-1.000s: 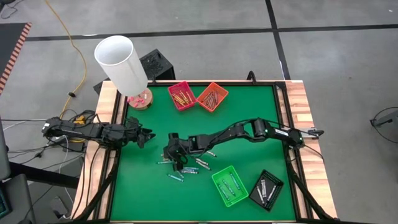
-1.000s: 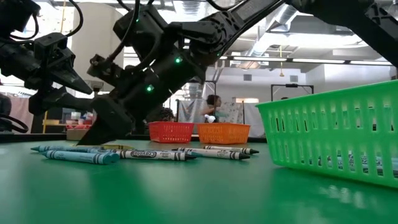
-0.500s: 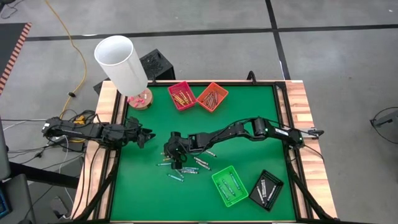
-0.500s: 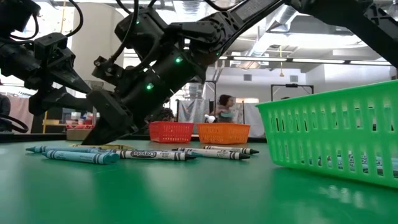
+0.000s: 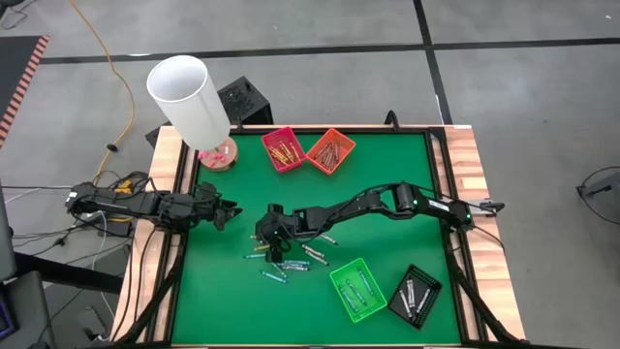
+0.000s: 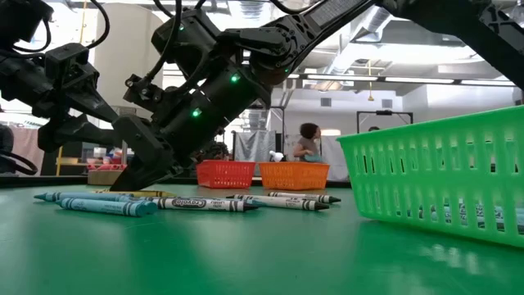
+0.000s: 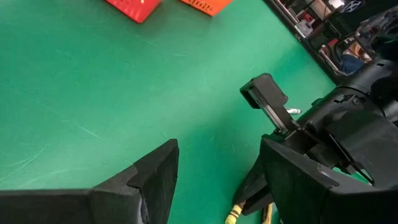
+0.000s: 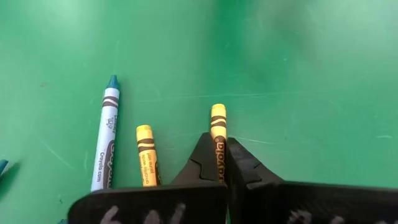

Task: Sort crayons
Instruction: Put the light green crayon into the red bin

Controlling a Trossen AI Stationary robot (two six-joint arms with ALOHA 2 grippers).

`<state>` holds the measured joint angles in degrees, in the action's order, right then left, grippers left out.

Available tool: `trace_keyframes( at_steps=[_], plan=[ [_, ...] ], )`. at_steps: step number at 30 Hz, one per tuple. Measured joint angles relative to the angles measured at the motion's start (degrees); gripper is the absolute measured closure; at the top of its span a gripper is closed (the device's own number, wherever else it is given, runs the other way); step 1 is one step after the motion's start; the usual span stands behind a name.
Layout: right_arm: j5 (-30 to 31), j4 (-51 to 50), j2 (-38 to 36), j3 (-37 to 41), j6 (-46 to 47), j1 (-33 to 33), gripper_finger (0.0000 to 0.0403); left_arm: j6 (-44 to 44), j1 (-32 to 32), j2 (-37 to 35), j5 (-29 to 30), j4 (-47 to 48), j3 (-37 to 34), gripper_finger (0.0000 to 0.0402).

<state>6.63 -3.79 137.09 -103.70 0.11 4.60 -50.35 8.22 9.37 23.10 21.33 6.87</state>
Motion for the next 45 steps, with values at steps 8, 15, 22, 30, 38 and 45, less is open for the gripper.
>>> trace_keyframes(
  at_steps=[8,15,22,30,38,45],
  plan=[
    [1.4,1.5,-0.1,0.1,0.1,-0.3,0.0400,0.0,0.0,0.0,0.0,0.0,0.0,0.0186],
    [2.6,1.7,-0.7,0.2,0.9,-1.5,0.0400,0.0,0.0,0.0,0.0,0.0,0.0,0.0186],
    [2.6,2.9,-2.4,0.1,1.0,-3.4,0.0401,0.0,0.0,0.0,0.0,0.0,0.0,0.0186],
    [3.0,4.0,-5.3,0.1,-0.2,-7.0,0.0401,0.0,0.0,0.0,-0.1,0.0,0.0,0.0186],
    [7.6,5.0,-8.4,0.0,-0.2,-11.4,0.0401,0.0,0.0,0.0,-0.1,0.0,0.0,0.0186],
    [12.1,5.9,-9.1,0.0,1.0,-15.9,0.0401,0.0,0.0,0.0,-0.1,0.0,0.0,0.0186]
  ],
)
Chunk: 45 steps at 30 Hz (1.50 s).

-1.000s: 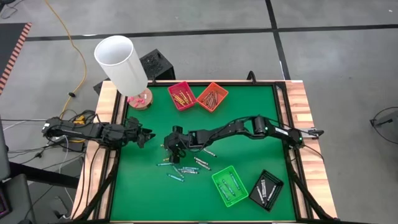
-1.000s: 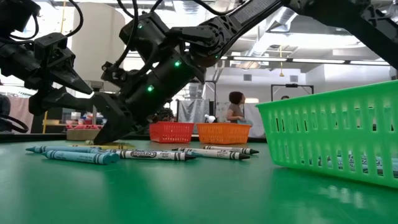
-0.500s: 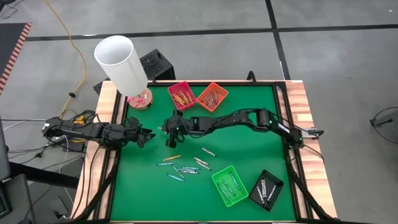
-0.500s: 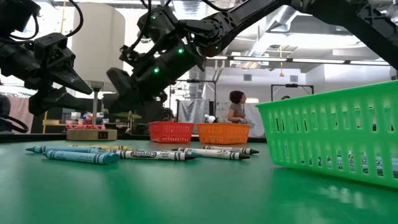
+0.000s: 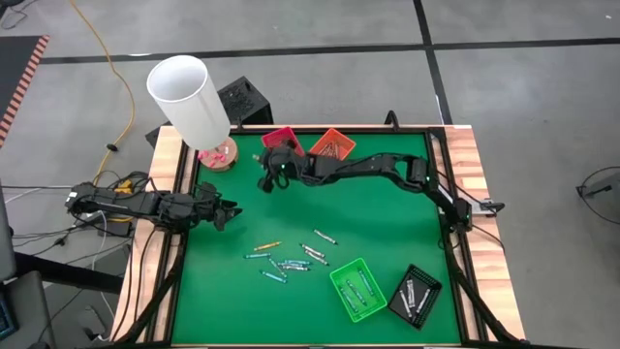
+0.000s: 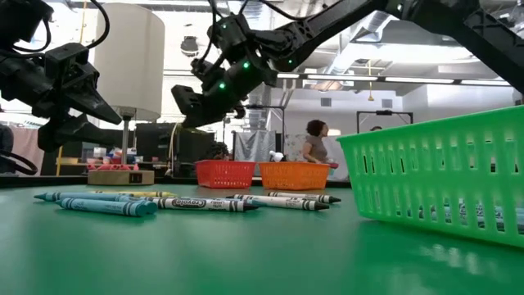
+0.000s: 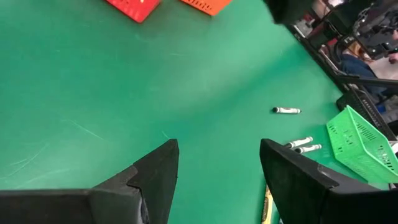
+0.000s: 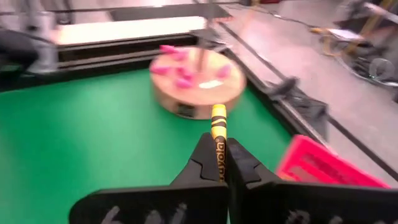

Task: Sort crayons
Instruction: Put the light green crayon into the red bin

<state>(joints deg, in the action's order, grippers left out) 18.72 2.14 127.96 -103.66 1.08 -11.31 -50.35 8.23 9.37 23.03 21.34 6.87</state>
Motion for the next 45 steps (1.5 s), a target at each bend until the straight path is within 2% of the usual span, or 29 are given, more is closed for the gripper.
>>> trace_keyframes(
  at_steps=[5,11,17,23,28,37,45],
  plan=[
    [1.6,-2.1,0.0,0.0,1.5,-2.6,0.0401,0.0,0.0,0.0,0.0,0.0,0.0,0.0186],
    [8.7,-8.3,0.0,0.0,8.8,-4.8,0.0401,0.0,0.0,0.0,0.0,0.0,0.0,0.0186],
    [8.0,-14.1,0.1,0.0,15.7,-6.7,0.0377,0.0,0.0,0.0,0.0,0.0,0.0,0.0186],
    [6.8,-15.2,0.1,0.0,15.9,-7.6,0.0334,0.0,0.0,0.0,0.0,0.0,0.0,0.0186],
    [6.5,-14.9,0.1,0.0,12.9,-7.5,0.0322,0.0,0.0,0.0,0.0,0.0,0.0,0.0186],
    [-1.4,-11.7,0.2,-0.9,7.6,-4.8,0.0321,0.0,0.0,0.0,0.0,0.0,0.0,0.0186],
    [-11.2,-12.0,0.2,-3.6,-2.2,3.4,0.0321,0.0,0.0,0.0,0.0,0.0,0.0,0.0186]
  ],
)
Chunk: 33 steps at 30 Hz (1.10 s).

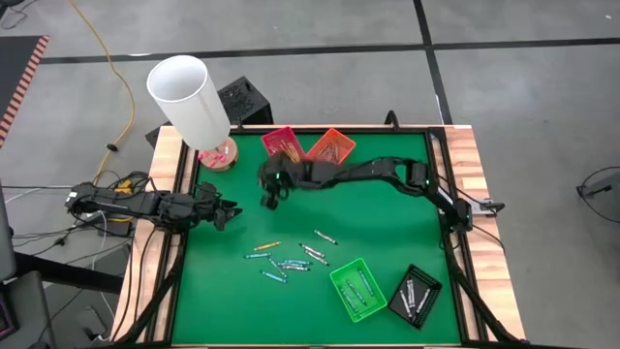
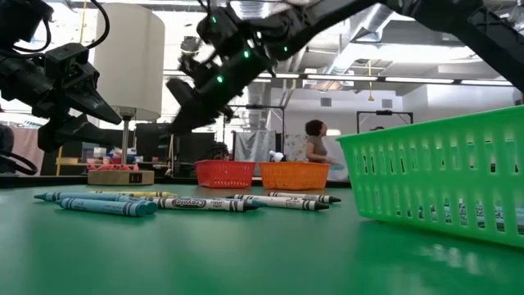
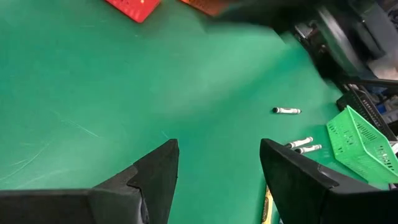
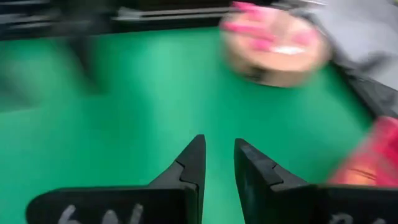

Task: Sort crayons
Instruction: Put the light green crayon into the red bin

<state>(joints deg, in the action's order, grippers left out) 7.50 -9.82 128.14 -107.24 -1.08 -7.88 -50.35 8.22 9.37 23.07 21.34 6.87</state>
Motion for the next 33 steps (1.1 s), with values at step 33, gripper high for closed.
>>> trace_keyframes(
  at_steps=[33],
  plan=[
    [-3.6,12.1,7.6,0.1,-8.1,16.2,0.0321,0.0,0.0,0.0,0.1,0.0,0.0,0.0186]
  ],
)
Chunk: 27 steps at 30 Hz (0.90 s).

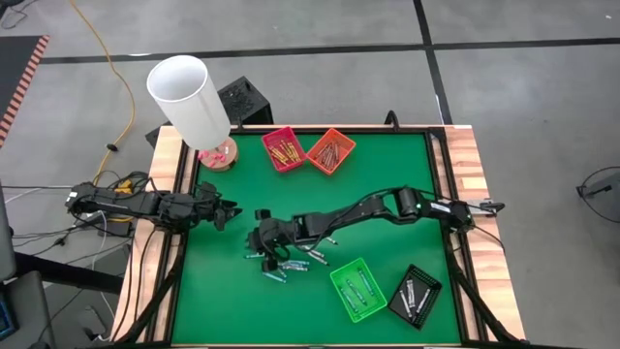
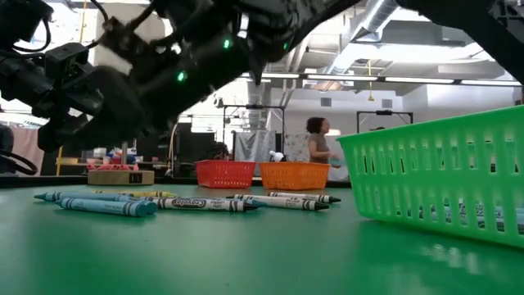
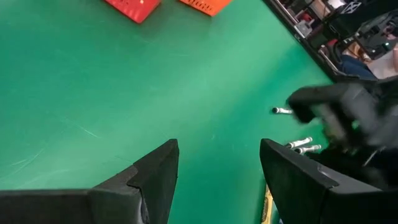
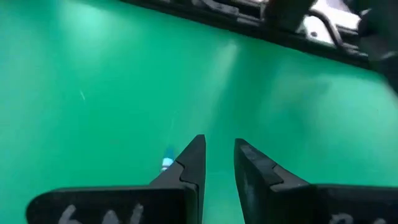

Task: Sort crayons
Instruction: Put the light green crayon into the red bin

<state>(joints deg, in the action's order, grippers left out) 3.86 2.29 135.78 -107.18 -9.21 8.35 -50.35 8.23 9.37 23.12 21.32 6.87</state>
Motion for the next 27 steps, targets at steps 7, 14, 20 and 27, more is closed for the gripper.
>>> trace_keyframes(
  at_steps=[7,14,20,27],
  plan=[
    [-0.9,-0.2,0.4,-0.2,0.6,-0.2,0.0321,0.0,0.0,0.0,0.0,0.0,0.0,0.0186],
    [-1.0,-1.6,0.4,1.5,-0.7,-0.9,0.0321,0.0,0.0,0.0,0.0,0.0,0.0,0.0186],
    [-1.0,-3.2,0.5,3.8,0.2,-1.5,0.0321,0.0,0.0,0.0,0.0,0.0,0.0,0.0186],
    [-1.0,-5.1,0.4,3.8,-0.2,-1.3,0.0321,0.0,0.0,0.0,0.0,0.0,0.0,0.0186]
  ],
)
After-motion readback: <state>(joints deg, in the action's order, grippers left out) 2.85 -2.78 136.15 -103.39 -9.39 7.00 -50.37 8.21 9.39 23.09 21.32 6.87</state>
